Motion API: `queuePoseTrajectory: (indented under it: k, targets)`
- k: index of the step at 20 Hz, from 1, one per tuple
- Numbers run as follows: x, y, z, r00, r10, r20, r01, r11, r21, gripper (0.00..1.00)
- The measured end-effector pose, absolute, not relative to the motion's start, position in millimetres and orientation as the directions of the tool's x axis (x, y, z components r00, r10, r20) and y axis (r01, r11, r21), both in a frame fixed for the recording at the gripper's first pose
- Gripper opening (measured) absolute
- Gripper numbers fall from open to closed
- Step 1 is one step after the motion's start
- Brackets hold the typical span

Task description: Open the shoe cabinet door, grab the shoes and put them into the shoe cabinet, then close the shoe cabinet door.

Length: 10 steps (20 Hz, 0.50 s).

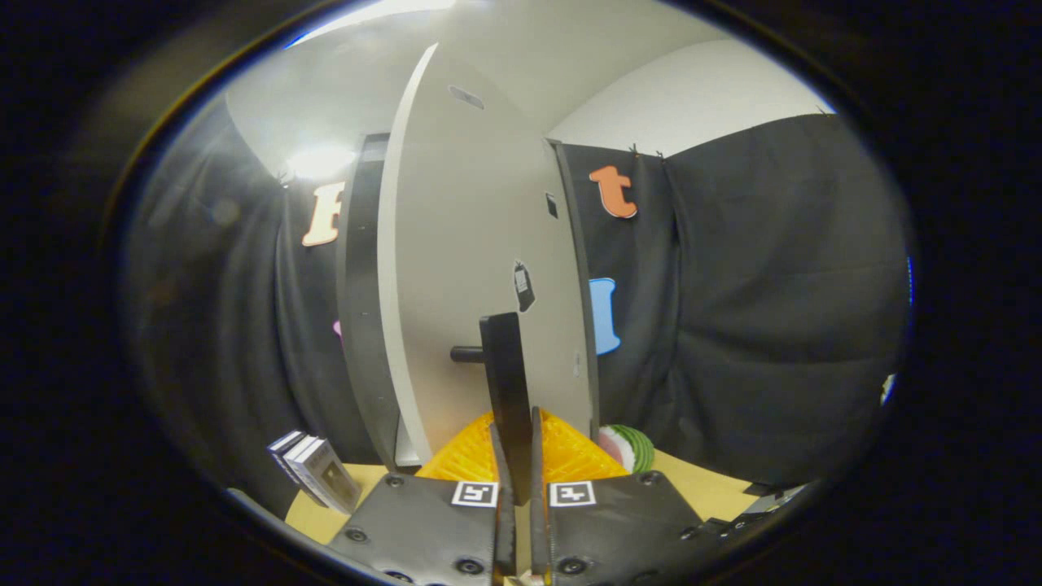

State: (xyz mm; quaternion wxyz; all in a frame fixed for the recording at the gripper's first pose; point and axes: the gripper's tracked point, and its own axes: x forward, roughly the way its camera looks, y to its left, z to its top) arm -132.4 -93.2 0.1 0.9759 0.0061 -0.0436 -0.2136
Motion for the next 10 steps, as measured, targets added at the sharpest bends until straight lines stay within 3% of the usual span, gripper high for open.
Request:
queuePoseTrajectory:
  k: [7,10]
  targets:
    - [-155,-119,5,0.899,-0.428,0.089,0.426,0.904,0.040,0.08]
    - [-163,-136,7,0.901,-0.425,0.087,0.422,0.905,0.048,0.02]
